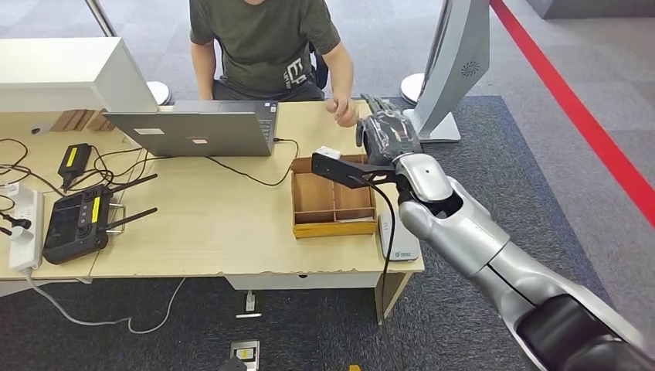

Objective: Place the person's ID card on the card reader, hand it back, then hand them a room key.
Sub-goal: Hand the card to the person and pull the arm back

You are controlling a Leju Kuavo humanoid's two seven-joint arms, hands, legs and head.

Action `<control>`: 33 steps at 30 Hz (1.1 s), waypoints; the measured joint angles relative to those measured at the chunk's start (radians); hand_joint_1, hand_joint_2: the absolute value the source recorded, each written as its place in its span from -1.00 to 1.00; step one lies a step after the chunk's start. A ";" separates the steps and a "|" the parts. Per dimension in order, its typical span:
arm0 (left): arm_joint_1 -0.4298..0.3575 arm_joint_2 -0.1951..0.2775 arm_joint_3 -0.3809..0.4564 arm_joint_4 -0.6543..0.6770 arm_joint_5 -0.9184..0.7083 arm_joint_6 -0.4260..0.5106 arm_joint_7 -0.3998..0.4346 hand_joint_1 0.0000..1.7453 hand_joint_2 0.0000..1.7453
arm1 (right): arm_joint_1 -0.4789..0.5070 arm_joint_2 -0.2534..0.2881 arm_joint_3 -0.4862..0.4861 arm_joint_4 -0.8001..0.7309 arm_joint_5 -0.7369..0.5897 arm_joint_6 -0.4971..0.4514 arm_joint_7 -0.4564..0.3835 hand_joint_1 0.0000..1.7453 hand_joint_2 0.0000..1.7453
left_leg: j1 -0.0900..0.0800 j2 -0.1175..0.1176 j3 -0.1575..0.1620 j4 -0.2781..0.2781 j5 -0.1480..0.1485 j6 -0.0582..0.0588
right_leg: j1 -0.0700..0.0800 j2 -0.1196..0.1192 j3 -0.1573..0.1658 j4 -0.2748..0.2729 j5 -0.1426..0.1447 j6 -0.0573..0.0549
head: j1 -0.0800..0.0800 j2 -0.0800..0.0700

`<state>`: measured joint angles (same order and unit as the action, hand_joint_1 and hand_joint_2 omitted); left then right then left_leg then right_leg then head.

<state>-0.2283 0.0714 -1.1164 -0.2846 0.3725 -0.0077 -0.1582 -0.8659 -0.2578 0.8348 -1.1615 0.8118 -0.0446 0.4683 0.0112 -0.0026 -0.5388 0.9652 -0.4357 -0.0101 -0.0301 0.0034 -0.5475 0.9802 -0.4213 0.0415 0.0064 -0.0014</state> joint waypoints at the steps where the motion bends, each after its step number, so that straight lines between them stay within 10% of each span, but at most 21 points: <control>1: -0.001 -0.002 0.000 0.000 -0.004 -0.003 0.002 -1.00 -1.00 | -0.006 0.011 0.005 0.009 -0.002 -0.001 -0.002 1.00 1.00 | 0.000 0.000 0.000 0.000 0.000 0.000 | 0.000 0.000 0.000 0.000 0.000 0.000 | 0.000 0.000; 29: -0.004 0.006 0.014 0.019 -0.006 -0.034 0.012 -1.00 -1.00 | -0.041 0.046 0.049 0.174 -0.013 -0.037 0.021 0.96 1.00 | 0.000 0.000 0.000 0.000 0.000 0.000 | 0.000 0.000 -0.001 0.000 0.000 0.000 | 0.000 0.000; 30: -0.004 0.008 0.015 0.020 -0.006 -0.034 0.012 -1.00 -1.00 | -0.041 0.046 0.049 0.176 -0.012 -0.039 0.021 0.46 1.00 | 0.000 0.000 0.000 0.000 0.000 0.000 | 0.000 0.000 -0.001 0.000 0.000 0.000 | 0.000 0.000; 33: 0.000 0.013 0.016 0.025 -0.005 -0.031 0.016 -1.00 -1.00 | -0.041 0.047 0.049 0.184 -0.011 -0.046 0.020 -1.00 -0.50 | 0.001 0.000 0.000 0.000 0.000 0.000 | 0.001 0.000 -0.001 0.000 0.000 0.000 | 0.000 0.000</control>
<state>-0.2281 0.0847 -1.1002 -0.2600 0.3675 -0.0385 -0.1425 -0.9073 -0.2111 0.8840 -0.9772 0.8012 -0.0903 0.4887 0.0118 -0.0026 -0.5391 0.9653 -0.4357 -0.0103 -0.0296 0.0035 -0.5482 0.9800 -0.4212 0.0413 0.0064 -0.0013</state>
